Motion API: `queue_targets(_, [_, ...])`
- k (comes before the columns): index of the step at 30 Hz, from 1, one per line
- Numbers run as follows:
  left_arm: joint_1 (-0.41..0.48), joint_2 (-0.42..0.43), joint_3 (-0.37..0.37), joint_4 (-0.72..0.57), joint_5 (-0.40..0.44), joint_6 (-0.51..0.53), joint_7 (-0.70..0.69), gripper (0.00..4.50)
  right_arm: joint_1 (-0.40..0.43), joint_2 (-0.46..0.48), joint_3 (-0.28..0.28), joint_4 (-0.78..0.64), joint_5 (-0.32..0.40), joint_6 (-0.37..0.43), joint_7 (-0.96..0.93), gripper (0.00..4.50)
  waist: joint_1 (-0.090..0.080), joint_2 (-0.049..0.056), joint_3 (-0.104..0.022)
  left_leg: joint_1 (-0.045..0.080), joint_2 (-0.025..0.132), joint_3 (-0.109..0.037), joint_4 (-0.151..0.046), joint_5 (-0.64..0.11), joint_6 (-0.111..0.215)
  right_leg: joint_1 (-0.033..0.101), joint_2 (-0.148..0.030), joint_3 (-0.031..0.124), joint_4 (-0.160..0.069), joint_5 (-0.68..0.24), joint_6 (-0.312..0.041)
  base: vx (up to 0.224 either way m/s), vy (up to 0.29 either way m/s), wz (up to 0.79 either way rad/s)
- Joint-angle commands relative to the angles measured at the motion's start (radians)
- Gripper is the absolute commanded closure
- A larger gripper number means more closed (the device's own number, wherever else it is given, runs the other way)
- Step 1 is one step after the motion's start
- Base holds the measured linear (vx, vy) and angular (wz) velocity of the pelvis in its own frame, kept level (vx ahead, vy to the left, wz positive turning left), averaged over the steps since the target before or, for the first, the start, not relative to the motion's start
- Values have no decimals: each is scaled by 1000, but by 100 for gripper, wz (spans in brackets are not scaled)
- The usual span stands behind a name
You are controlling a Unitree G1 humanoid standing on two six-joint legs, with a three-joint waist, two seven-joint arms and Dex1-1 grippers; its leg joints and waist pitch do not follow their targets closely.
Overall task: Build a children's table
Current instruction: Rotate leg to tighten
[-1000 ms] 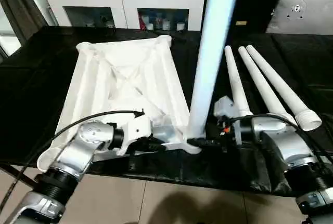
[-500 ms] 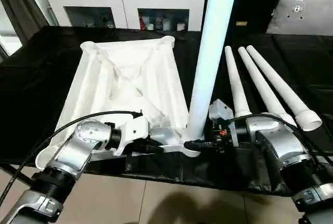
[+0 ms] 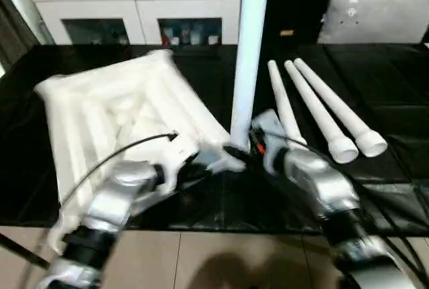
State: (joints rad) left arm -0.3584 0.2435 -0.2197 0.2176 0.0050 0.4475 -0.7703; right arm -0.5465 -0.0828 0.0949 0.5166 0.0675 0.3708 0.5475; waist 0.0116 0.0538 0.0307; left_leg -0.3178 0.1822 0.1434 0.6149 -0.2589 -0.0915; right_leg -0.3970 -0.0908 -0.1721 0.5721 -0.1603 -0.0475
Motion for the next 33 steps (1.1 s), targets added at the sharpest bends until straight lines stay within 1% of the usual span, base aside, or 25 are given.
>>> queue_targets(1, [-40,-65,-17,-60,-26,0,50,450,1,87,74,53,20,30,-5,180,-2,0,-42,-22,24,-8,-74,-168,51,59,-65,42,-114,-537,8,0,0,0])
queue_targets(2, [-45,-82,-17,-59,-18,6,79,450,-10,100,56,74,15,4,-34,180,-5,-6,-45,-24,26,-8,-74,-155,62,58,-67,46,-111,-512,2,0,0,0])
queue_targets(3, [-48,-84,-17,-56,-15,5,85,450,-11,102,50,78,17,-3,-36,180,-6,-4,-45,-26,27,-9,-75,-151,64,59,-68,48,-107,-502,-2,0,0,0])
queue_targets(4, [-48,-84,-17,-56,-15,5,85,450,-11,102,50,78,17,-3,-36,124,-4,-4,-46,-28,28,-11,-76,-142,68,61,-69,49,-105,-491,-6,0,0,0])
queue_targets(6, [-53,-74,-20,-54,5,3,89,450,-11,104,23,71,20,-4,-41,103,-1,-2,-53,-34,35,-12,-77,-82,88,64,-71,61,-85,-384,-49,0,0,0])
queue_targets(7, [-53,-72,-19,-55,7,4,89,450,-11,103,21,70,18,-7,-42,103,0,-2,-54,-36,36,-13,-76,-67,92,65,-71,62,-81,-363,-58,0,0,0])
queue_targets(8, [-56,-63,-15,-53,12,6,87,450,-13,93,18,72,8,-16,-43,80,2,0,-56,-36,37,-13,-74,-41,98,66,-72,64,-74,-324,-75,0,0,0])
queue_targets(11, [-58,-47,-11,-49,12,4,80,450,-11,71,28,74,-9,-57,-35,63,5,1,-62,-40,39,-13,-69,11,114,68,-74,68,-58,-228,-115,0,0,0])
queue_targets(12, [-60,-34,-11,-46,13,0,73,450,-3,55,31,58,-4,-80,-10,51,7,3,-61,-42,40,-12,-68,23,123,67,-73,68,-55,-204,-127,0,0,0])
queue_targets(13, [-62,-22,-14,-43,15,-8,63,450,7,39,38,40,1,-106,22,37,8,6,-60,-41,41,-12,-68,18,126,67,-74,68,-55,-203,-131,0,0,0])
queue_targets(14, [-62,-20,-14,-43,15,-10,61,450,9,36,40,36,2,-108,28,37,10,5,-59,-41,41,-11,-68,12,130,66,-74,68,-57,-208,-132,0,0,0])
queue_targets(15, [-63,2,-18,-35,14,-28,34,450,30,-1,58,-4,7,-125,89,22,13,7,-58,-41,40,-10,-68,0,132,68,-73,67,-58,-216,-130,0,0,0])
queue_targets(16, [-62,13,-20,-30,14,-39,20,450,41,-22,64,-22,2,-135,120,16,17,5,-59,-39,40,-9,-68,-6,137,68,-72,69,-58,-220,-126,0,0,0])
queue_targets(17, [-62,18,-22,-28,15,-44,13,450,46,-33,66,-30,1,-138,135,7,22,6,-58,-37,42,-8,-68,-2,137,66,-73,71,-57,-219,-129,0,0,0])
queue_targets(18, [-62,36,-25,-16,18,-61,-7,450,58,-67,70,-49,-2,-147,176,7,25,5,-57,-38,42,-8,-69,-1,137,66,-73,70,-58,-223,-128,0,0,0])
queue_targets(19, [-62,40,-26,-13,19,-64,-11,450,60,-74,71,-52,-2,-149,185,7,27,5,-56,-37,42,-8,-69,-7,135,67,-71,70,-60,-232,-126,0,0,0])
queue_targets(20, [-60,64,-33,-1,18,-98,-48,450,68,-110,76,-64,-1,-162,229,7,31,11,-56,-35,42,-9,-70,-20,132,67,-72,69,-62,-248,-121,0,0,0])
queue_targets(21, [-60,64,-33,-1,18,-98,-48,450,68,-110,76,-64,-1,-162,229,7,30,9,-55,-36,42,-7,-70,-25,131,66,-71,70,-63,-253,-119,0,0,0])
queue_targets(22, [-55,101,-49,14,23,-136,-95,450,74,-155,79,-76,3,-182,283,7,35,11,-56,-34,43,-10,-71,-29,126,67,-72,69,-63,-257,-115,0,0,0])
queue_targets(23, [-54,109,-53,17,24,-143,-105,450,76,-164,80,-78,4,-187,294,7,34,10,-56,-37,41,-7,-70,-33,128,67,-71,70,-63,-256,-113,0,0,0])
queue_targets(26, [-53,164,-82,43,27,-215,-188,450,77,-227,73,-91,27,-209,383,7,39,10,-57,-36,43,-8,-70,-25,131,67,-72,71,-59,-240,-123,0,0,0])
queue_targets(28, [-61,194,-95,63,25,-249,-242,450,78,-273,71,-112,51,-215,467,7,47,8,-58,-35,45,-8,-68,-15,146,67,-72,72,-55,-229,-125,0,0,0])
queue_targets(29, [-64,204,-100,72,25,-272,-261,450,79,-290,76,-121,57,-219,497,7,48,8,-58,-35,47,-8,-68,-9,147,66,-72,73,-53,-223,-127,0,0,0])
queue_targets(30, [-65,220,-110,76,21,-301,-302,450,82,-312,88,-130,62,-225,545,7,53,8,-58,-35,47,-8,-67,1,152,66,-72,73,-51,-212,-133,0,0,0])
queue_targets(33, [-66,245,-129,83,17,-341,-361,450,81,-337,107,-132,60,-247,598,7,56,9,-59,-36,48,-7,-66,8,154,66,-74,72,-49,-206,-138,0,0,0])
